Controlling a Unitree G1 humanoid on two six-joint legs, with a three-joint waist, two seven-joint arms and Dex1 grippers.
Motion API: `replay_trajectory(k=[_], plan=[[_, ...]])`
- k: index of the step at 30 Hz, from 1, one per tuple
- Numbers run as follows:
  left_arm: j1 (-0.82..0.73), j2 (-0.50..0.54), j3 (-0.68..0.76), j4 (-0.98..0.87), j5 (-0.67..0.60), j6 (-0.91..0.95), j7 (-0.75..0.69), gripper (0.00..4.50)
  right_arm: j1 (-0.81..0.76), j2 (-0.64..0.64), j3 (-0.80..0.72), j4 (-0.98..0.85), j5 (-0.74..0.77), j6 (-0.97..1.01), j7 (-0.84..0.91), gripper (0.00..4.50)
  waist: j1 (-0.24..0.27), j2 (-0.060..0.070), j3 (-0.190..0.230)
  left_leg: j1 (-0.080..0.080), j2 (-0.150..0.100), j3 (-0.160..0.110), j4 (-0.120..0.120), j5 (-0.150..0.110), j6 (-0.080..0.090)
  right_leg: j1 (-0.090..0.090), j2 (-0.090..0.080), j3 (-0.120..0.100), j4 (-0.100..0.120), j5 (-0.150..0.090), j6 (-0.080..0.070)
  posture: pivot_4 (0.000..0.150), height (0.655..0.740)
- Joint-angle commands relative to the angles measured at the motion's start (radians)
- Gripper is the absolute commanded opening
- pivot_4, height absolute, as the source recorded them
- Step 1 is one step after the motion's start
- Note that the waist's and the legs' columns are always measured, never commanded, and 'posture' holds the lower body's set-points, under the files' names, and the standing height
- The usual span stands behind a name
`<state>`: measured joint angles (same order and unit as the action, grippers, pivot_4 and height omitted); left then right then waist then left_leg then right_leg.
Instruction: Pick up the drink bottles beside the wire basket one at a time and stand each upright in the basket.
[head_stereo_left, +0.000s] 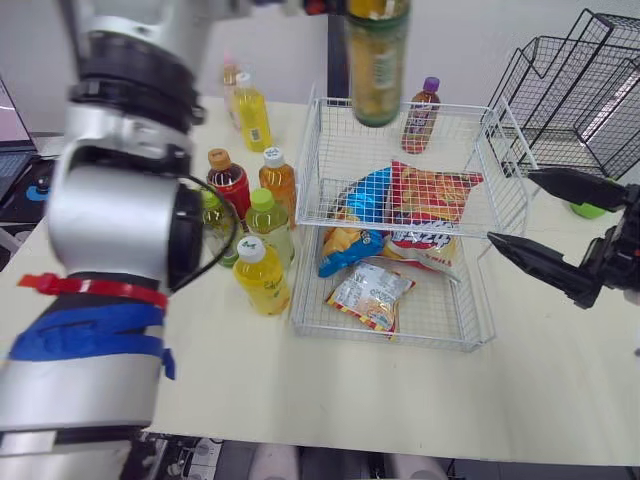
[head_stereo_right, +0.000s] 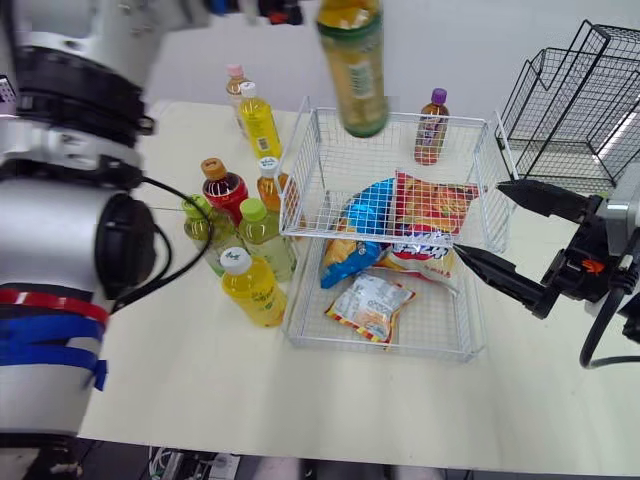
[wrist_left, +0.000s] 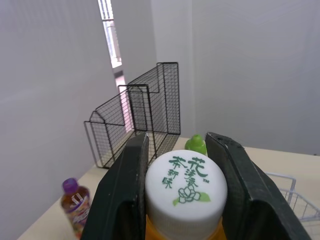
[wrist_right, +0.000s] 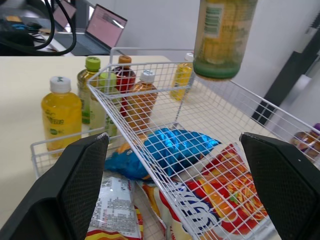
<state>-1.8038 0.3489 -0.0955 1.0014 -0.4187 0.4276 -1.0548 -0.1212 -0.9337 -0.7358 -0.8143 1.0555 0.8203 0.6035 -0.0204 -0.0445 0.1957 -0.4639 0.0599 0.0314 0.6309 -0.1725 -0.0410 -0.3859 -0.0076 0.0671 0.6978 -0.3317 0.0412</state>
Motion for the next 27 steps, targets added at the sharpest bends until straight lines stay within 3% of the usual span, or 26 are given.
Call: replay_trajectory(k=[1,11,20,27], plan=[[-0.049,-0.07,0.06,0.075,0.037,-0.149,0.035,1.38,0.022,0.011,-0.046,-0.046,0.016,-0.02,-0.096,4.5,-0.003,0.0,0.0,0.0,0.0,0.0,0.0,0.0,0.0,0.0,0.0,0.0,0.0,0.0,0.0,0.15,0.7207],[-0.014,-0.295,0.095,0.264,0.178,-0.322,0.17,1.38,0.1,0.012,-0.071,-0.113,0.048,-0.044,-0.239,4.5,-0.008,0.001,0.0,-0.001,-0.001,-0.001,0.0,0.001,-0.002,0.0,0.0,-0.001,0.001,0.0,0.0,0.15,0.7207],[-0.036,-0.332,0.125,0.296,0.249,-0.286,0.134,1.38,0.163,-0.01,-0.097,-0.147,0.08,-0.082,-0.269,4.5,-0.008,0.003,-0.001,0.001,-0.002,-0.002,0.0,0.002,-0.002,0.002,0.0,-0.001,0.001,0.0,0.0,0.15,0.7207],[-0.054,-0.285,0.155,0.293,0.271,-0.274,0.082,3.5,0.153,-0.045,-0.096,-0.093,0.067,-0.107,-0.242,4.5,-0.01,0.003,-0.002,0.002,-0.002,-0.002,0.0,0.002,-0.003,0.003,0.0,-0.001,0.002,0.0,0.0,0.15,0.7207]])
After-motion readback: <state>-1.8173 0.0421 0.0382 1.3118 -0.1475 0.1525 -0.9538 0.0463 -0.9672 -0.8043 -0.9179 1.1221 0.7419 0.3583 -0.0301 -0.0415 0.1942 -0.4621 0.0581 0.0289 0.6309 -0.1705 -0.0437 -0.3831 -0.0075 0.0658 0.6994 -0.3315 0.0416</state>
